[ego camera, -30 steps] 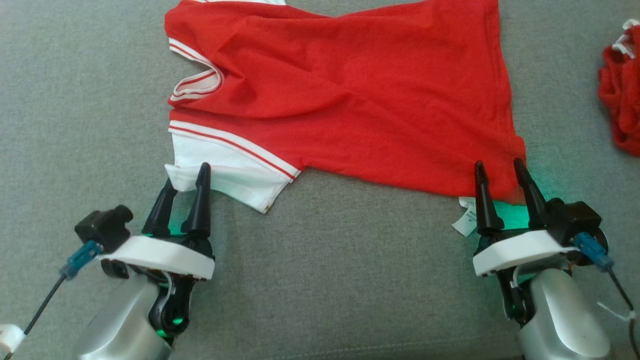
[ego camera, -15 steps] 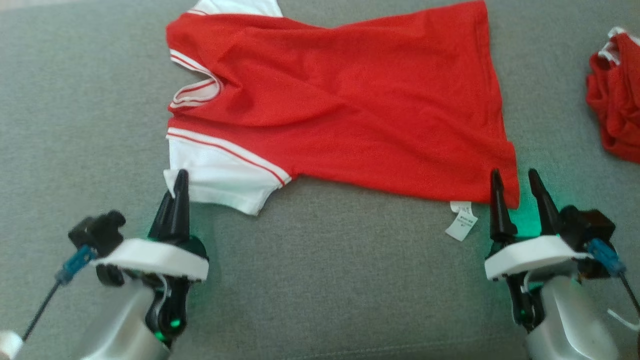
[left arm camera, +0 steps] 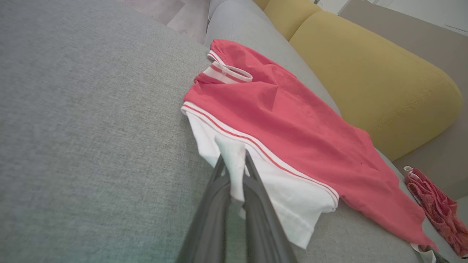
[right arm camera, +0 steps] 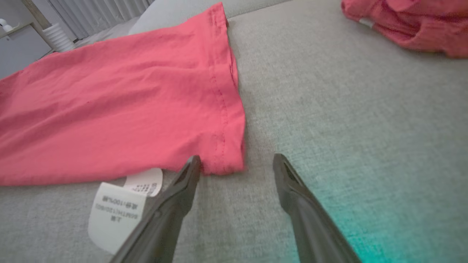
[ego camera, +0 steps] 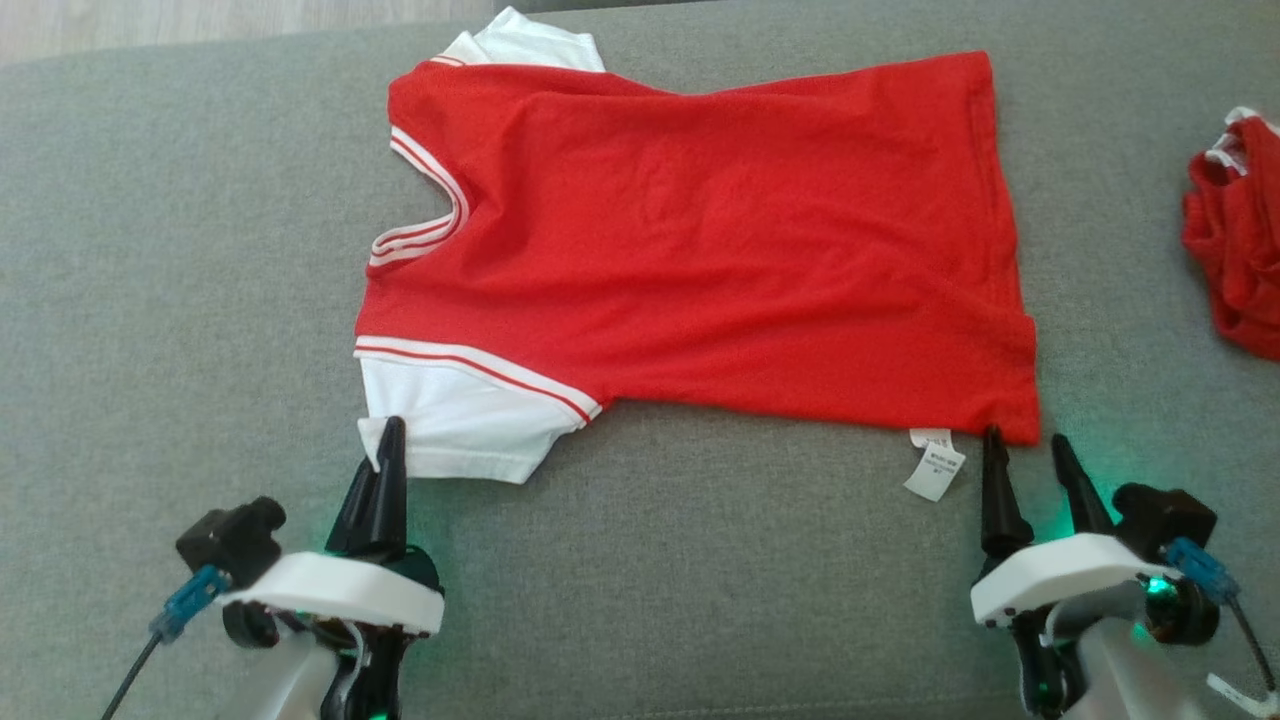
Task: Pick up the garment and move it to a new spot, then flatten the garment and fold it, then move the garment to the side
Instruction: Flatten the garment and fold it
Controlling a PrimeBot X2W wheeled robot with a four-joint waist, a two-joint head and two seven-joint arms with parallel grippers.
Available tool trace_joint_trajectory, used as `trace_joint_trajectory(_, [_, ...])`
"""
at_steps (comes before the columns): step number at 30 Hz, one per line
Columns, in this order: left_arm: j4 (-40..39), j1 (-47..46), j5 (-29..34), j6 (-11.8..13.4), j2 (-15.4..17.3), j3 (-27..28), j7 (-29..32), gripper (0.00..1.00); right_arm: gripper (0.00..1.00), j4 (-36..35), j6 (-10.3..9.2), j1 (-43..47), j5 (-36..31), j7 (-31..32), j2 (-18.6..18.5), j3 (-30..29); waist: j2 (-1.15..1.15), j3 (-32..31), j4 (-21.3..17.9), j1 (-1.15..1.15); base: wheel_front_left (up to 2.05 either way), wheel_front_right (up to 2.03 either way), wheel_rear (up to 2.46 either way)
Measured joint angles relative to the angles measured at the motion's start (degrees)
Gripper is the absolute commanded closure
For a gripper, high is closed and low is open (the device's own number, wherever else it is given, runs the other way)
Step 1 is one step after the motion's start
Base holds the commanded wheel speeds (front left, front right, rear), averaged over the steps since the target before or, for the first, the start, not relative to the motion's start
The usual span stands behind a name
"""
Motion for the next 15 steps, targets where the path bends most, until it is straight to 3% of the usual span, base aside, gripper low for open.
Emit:
trace_joint_trajectory(14, [-0.6, -0.6, 1.9, 0.0, -0.4, 0.3, 0.0, 1.0, 0.0, 5.4, 0.0, -5.7, 5.8, -0.8, -0.5, 4.5, 0.0, 1.9, 1.3, 0.0, 0.0, 0.0, 0.0])
trace_joint_trajectory(15, [-0.6, -0.6, 1.9, 0.0, -0.4, 0.2, 0.0, 1.0, 0.13, 5.8, 0.0, -6.0, 6.1, -0.8, -0.5, 4.5, 0.0, 1.9, 1.5, 0.0, 0.0, 0.0, 0.0])
